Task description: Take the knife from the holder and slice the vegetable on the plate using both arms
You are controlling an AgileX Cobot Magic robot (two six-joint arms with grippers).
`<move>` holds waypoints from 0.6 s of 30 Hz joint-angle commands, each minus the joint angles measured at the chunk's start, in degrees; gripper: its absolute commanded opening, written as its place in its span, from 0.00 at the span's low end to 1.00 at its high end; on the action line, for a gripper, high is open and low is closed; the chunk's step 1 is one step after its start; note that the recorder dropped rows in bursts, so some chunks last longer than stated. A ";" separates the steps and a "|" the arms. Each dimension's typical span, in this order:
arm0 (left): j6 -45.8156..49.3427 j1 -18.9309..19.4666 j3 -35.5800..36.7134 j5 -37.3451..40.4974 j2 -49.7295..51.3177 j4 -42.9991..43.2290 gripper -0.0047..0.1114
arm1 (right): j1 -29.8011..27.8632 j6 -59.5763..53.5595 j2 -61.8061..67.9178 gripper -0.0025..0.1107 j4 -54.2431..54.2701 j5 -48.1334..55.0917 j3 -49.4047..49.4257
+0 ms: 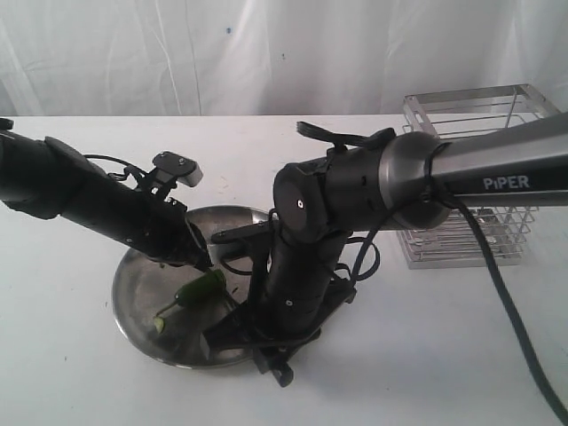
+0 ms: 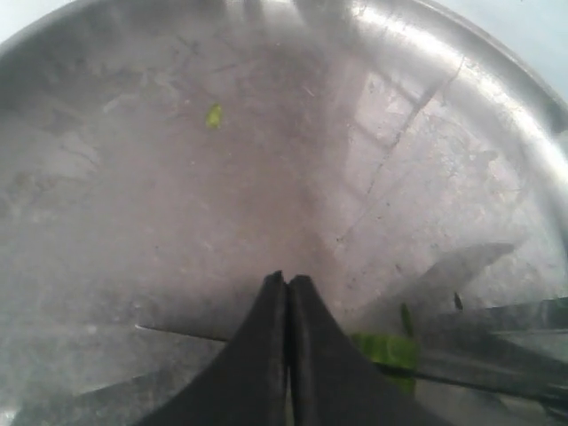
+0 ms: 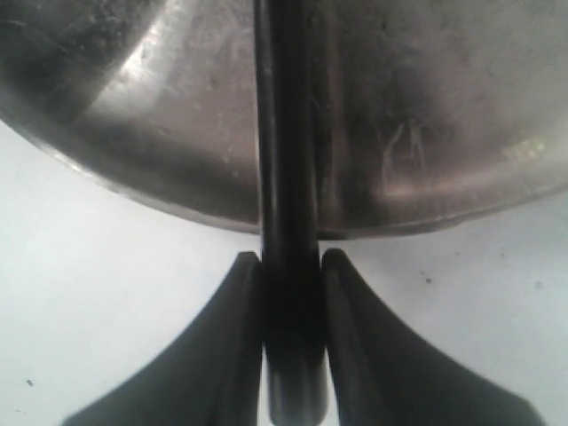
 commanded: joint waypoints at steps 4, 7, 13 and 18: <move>0.02 -0.26 1.18 3.96 1.65 4.01 0.04 | -0.04 1.80 -0.01 0.02 -7.11 9.07 0.18; 0.02 -0.26 1.18 4.10 1.65 4.01 0.04 | -0.04 1.18 -0.01 0.02 -7.11 9.20 0.18; -1.55 -0.26 -0.27 4.76 -0.59 0.55 0.04 | -0.04 1.18 -0.01 0.02 -7.11 9.20 0.18; -1.24 -0.26 -0.43 6.97 -3.61 -0.02 0.04 | -0.04 1.18 -0.01 0.02 -7.11 9.20 0.18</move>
